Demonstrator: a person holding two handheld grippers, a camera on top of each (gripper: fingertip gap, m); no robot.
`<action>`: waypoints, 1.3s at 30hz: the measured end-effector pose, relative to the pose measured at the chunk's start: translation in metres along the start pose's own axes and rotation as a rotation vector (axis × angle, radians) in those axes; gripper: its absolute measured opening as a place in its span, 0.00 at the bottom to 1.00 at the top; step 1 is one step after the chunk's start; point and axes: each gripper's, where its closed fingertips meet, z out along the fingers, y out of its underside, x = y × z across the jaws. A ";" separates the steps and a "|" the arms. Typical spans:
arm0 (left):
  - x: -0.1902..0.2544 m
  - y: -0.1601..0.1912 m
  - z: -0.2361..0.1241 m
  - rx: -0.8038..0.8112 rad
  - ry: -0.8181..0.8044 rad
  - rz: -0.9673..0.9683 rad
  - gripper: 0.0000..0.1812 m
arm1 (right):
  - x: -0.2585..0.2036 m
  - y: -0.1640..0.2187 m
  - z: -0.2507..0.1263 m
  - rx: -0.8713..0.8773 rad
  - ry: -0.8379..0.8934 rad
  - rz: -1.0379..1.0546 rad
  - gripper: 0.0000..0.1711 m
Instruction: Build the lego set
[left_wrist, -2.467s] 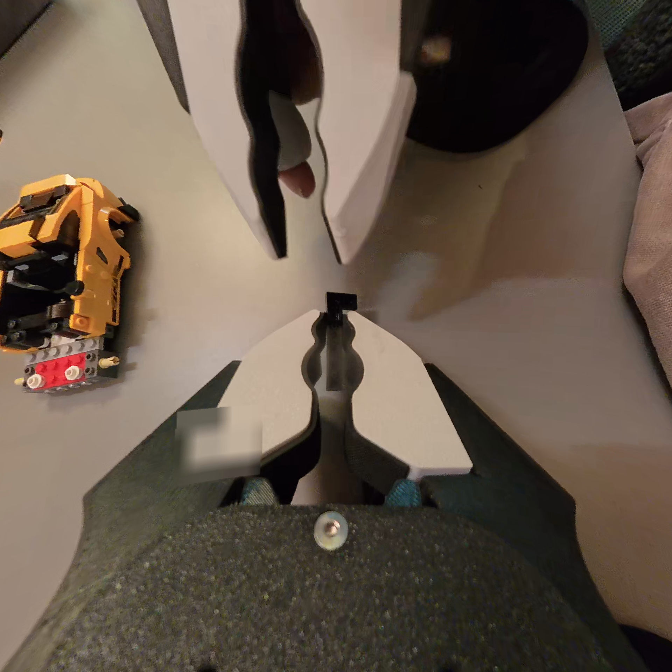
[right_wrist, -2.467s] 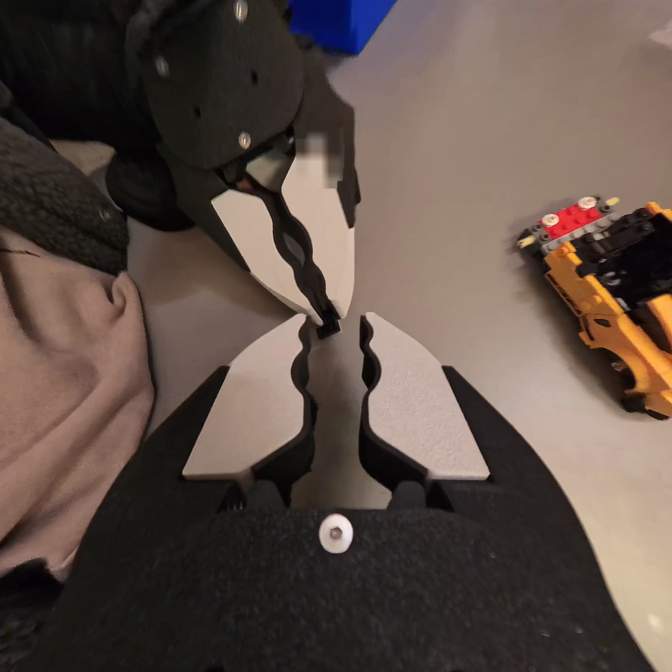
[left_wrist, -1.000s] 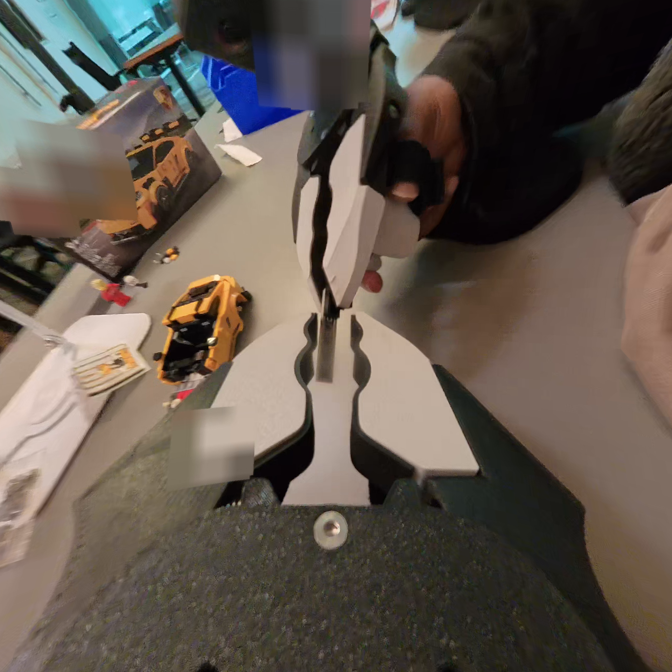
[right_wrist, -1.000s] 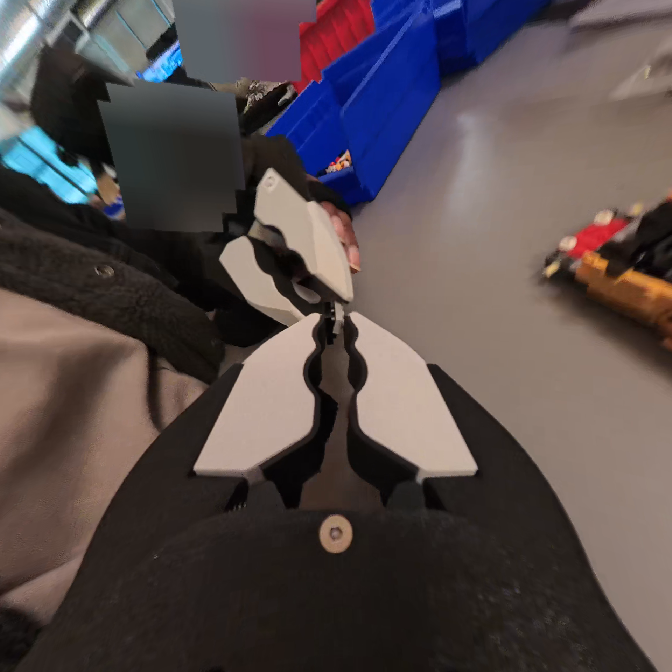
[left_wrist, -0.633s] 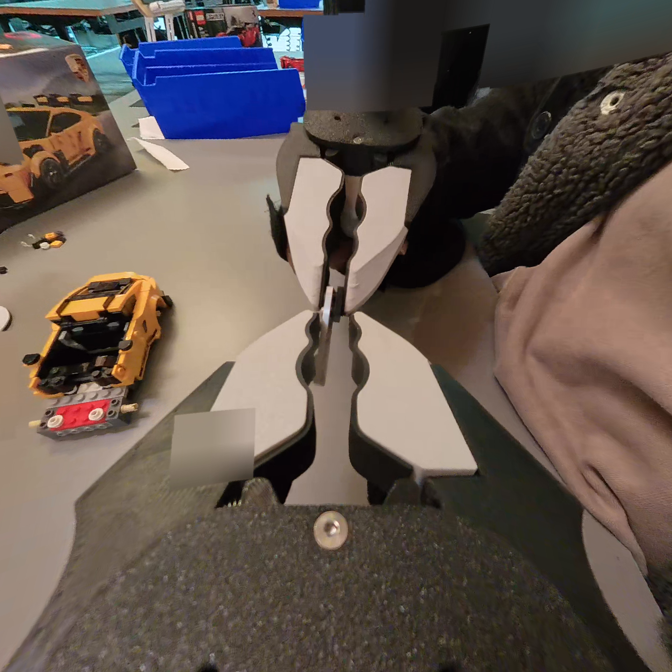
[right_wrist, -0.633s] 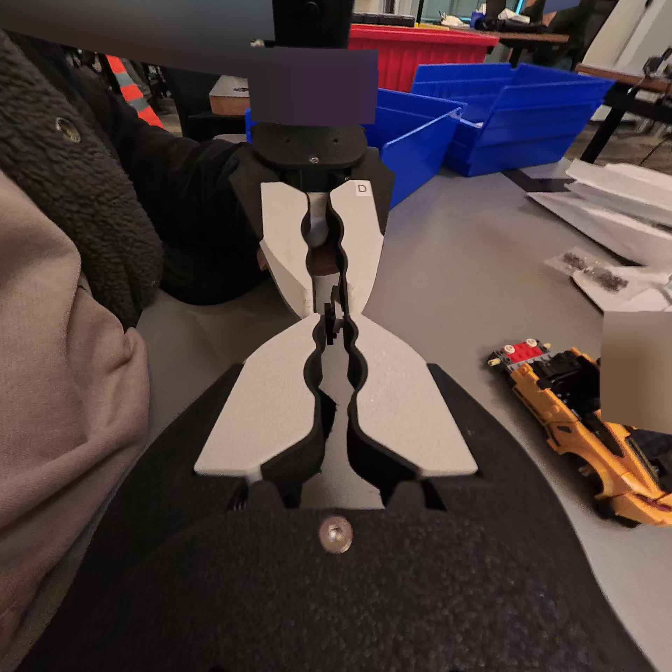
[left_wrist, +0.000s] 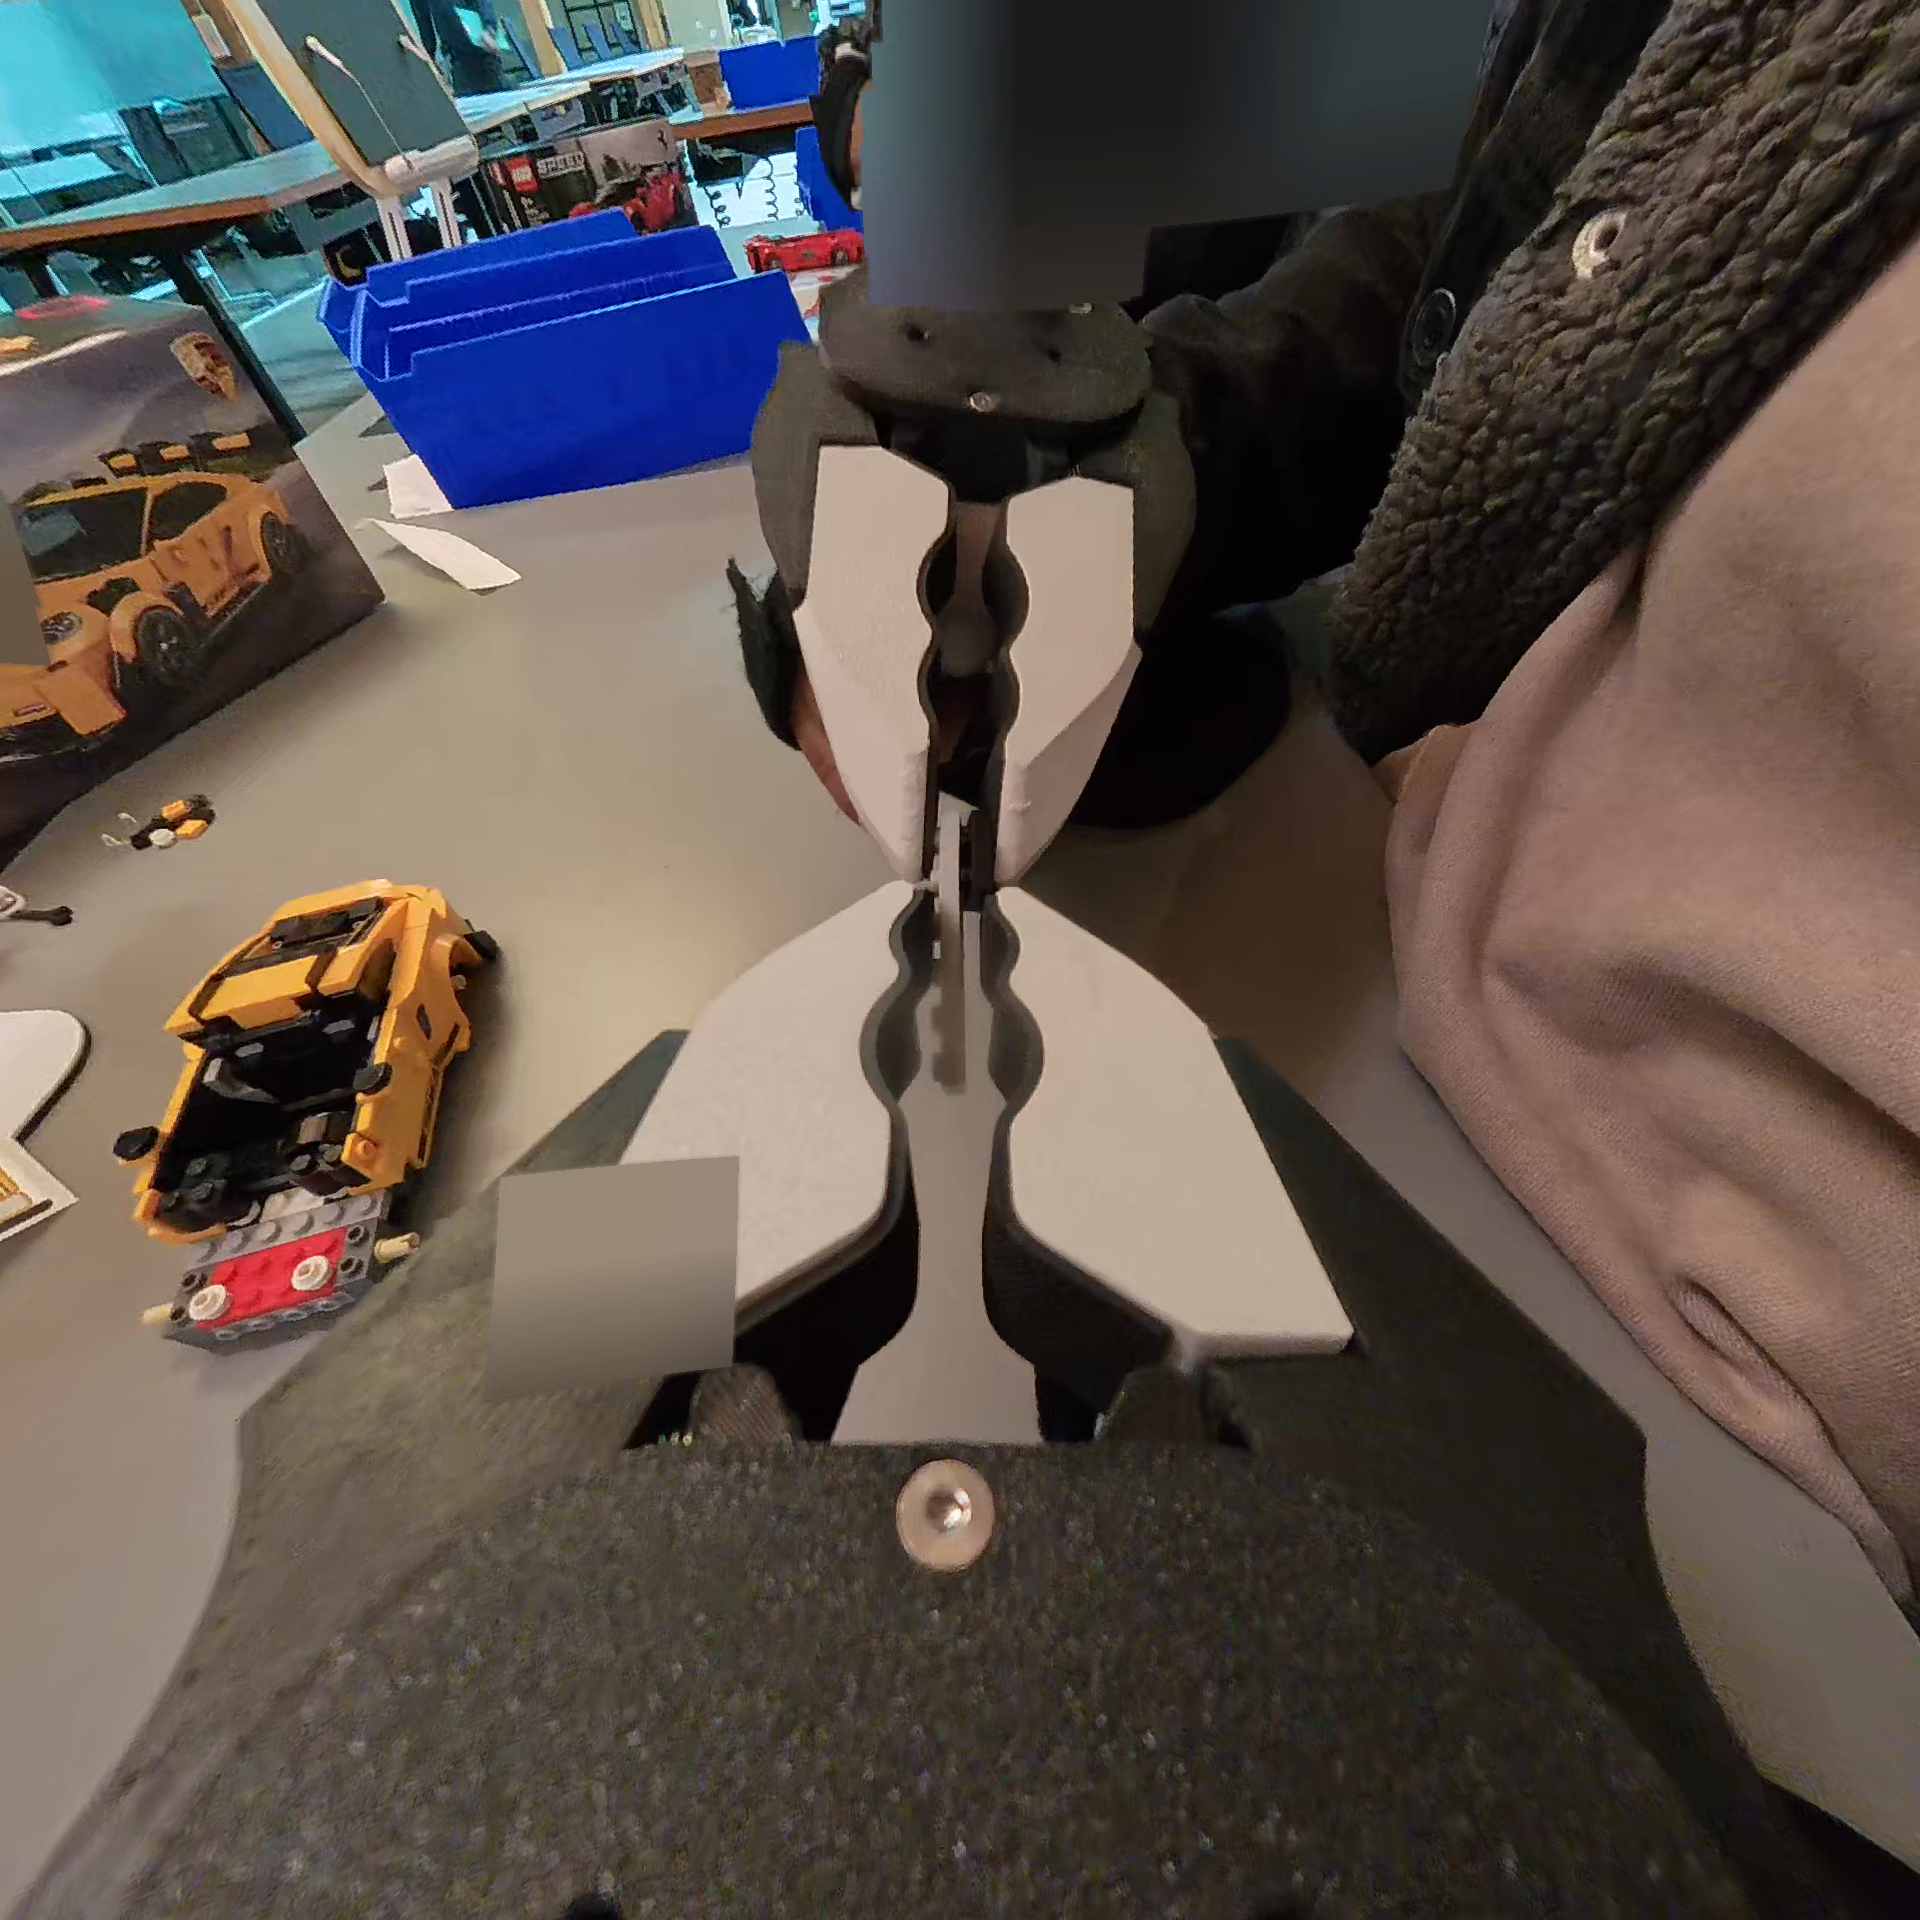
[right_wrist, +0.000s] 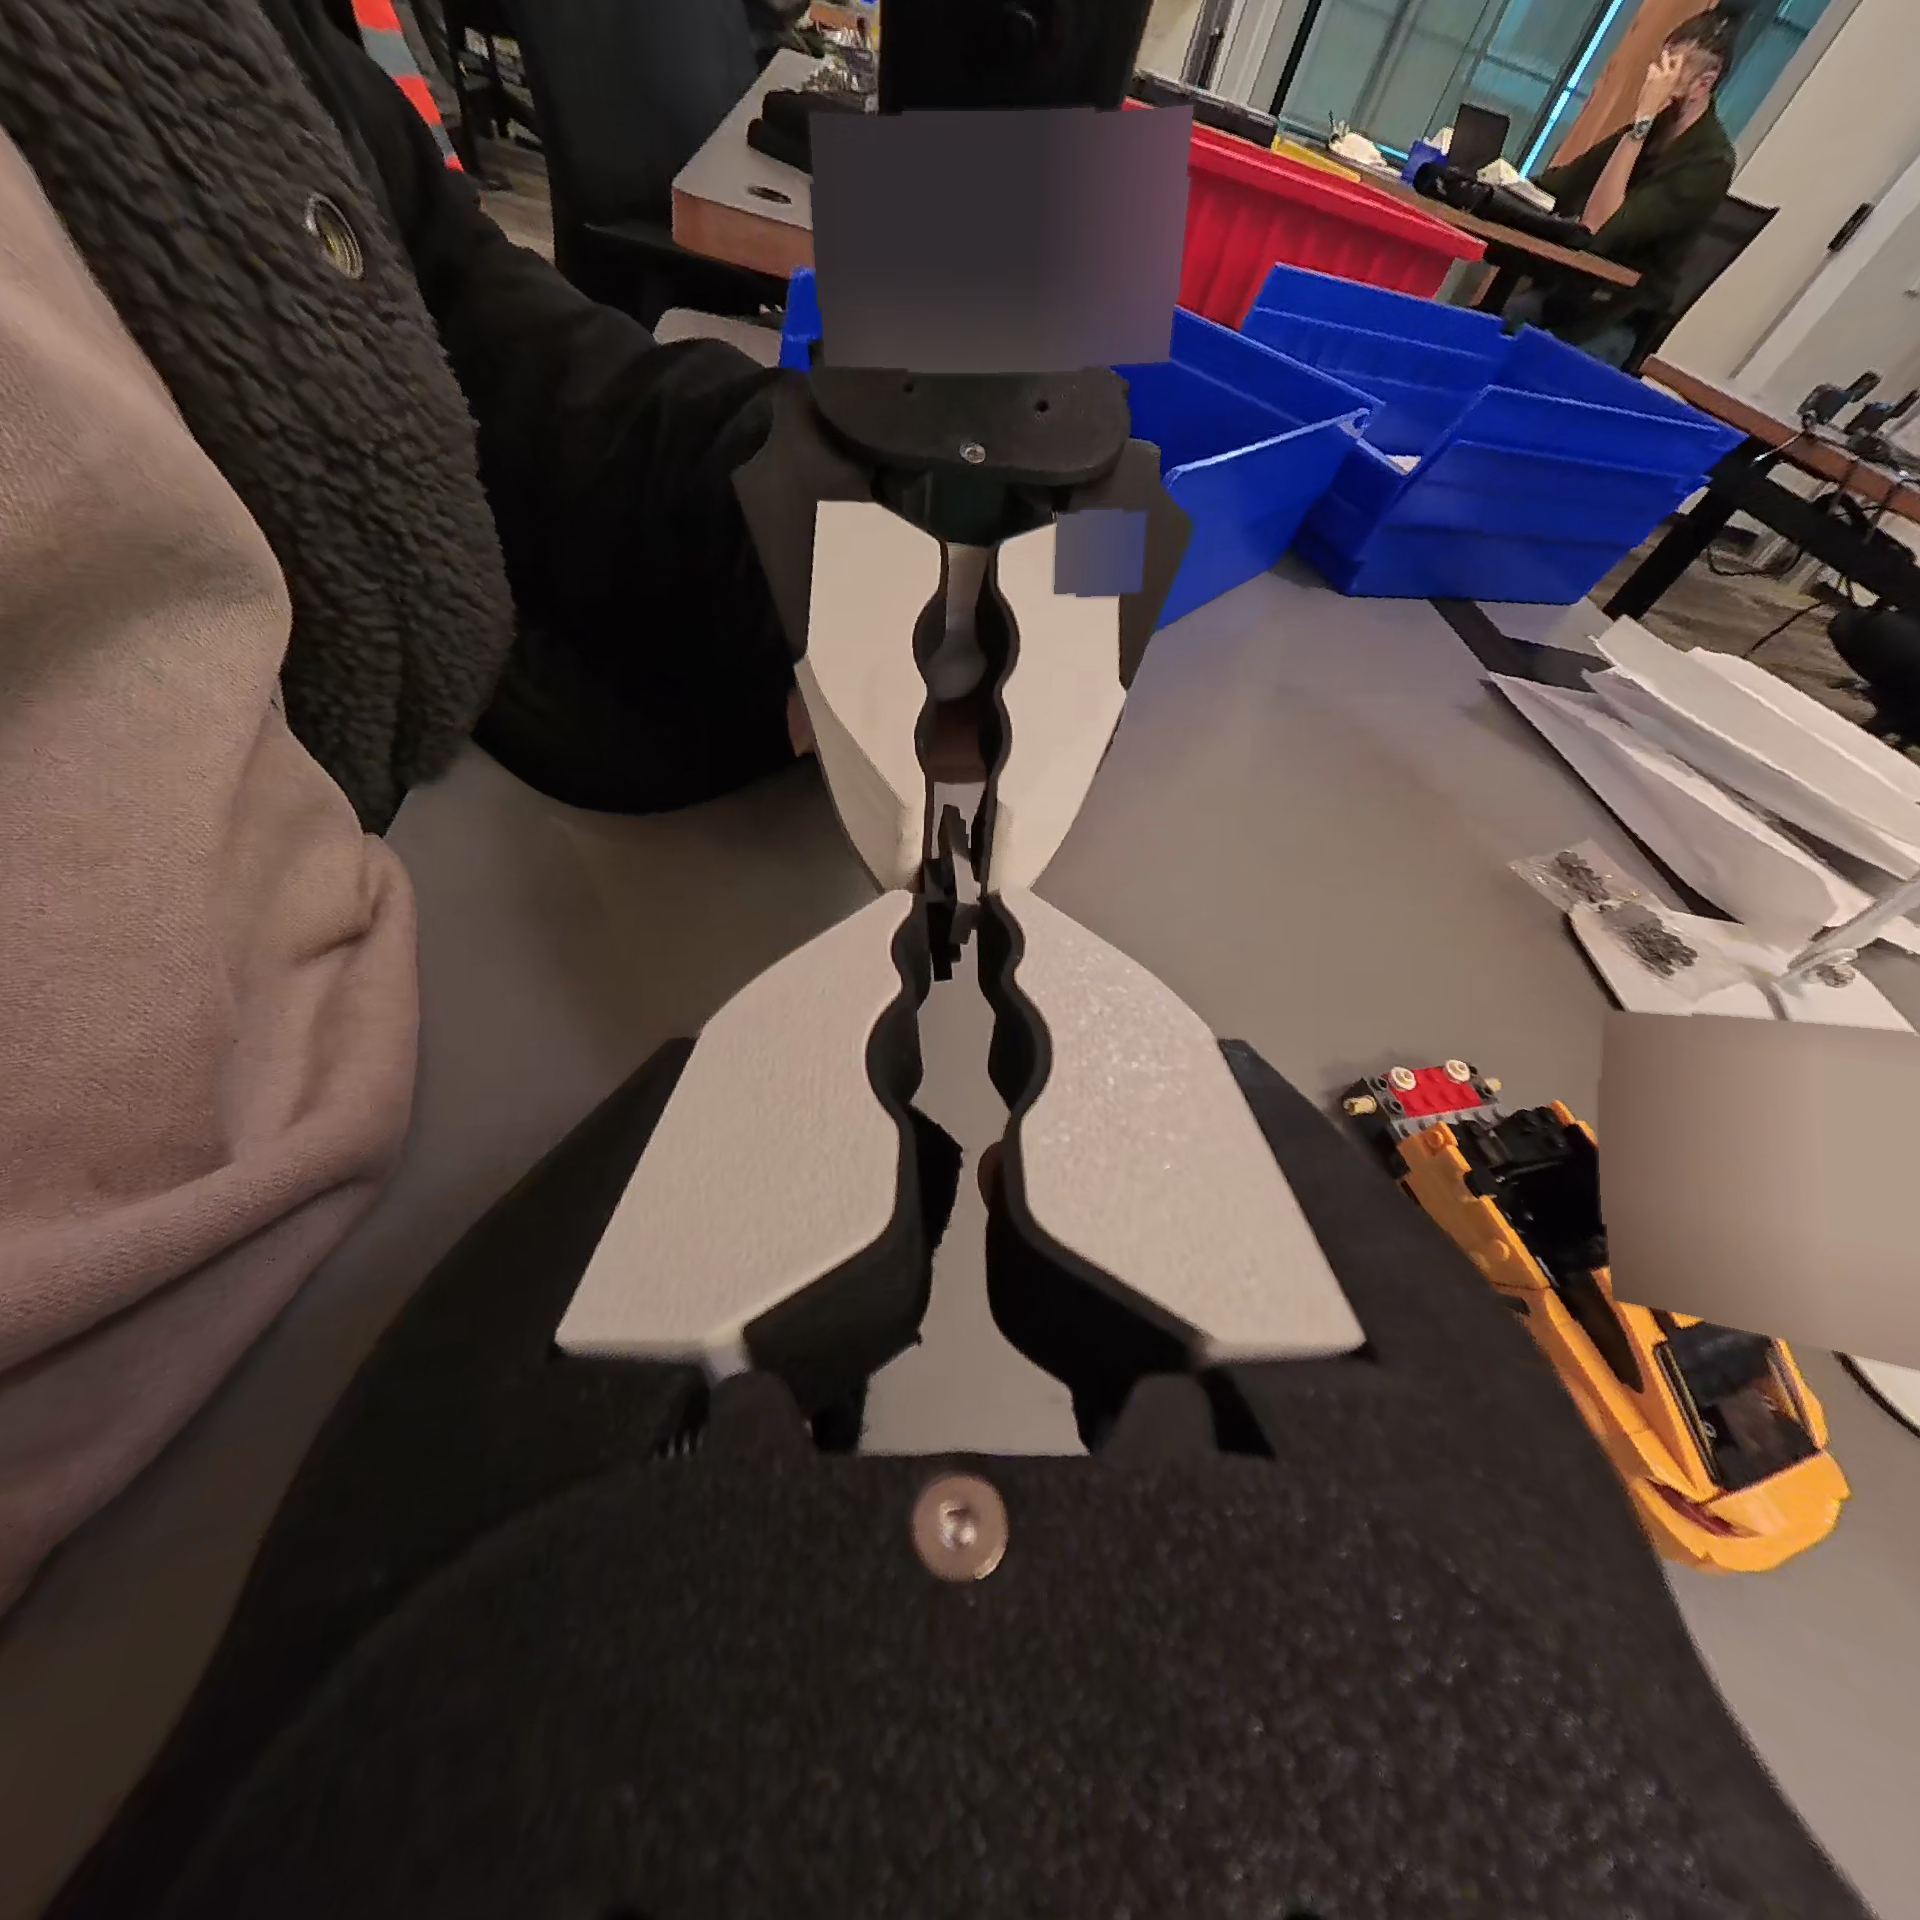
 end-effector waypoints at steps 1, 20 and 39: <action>0.000 0.000 0.000 0.000 0.002 -0.001 0.05 | 0.000 0.000 0.000 -0.004 0.002 -0.003 0.05; 0.002 0.013 0.004 -0.080 -0.002 0.090 0.03 | -0.009 0.011 0.005 -0.094 -0.068 -0.023 0.10; 0.004 0.022 0.007 -0.111 0.038 0.016 0.05 | -0.005 0.019 0.010 -0.118 -0.101 0.038 0.05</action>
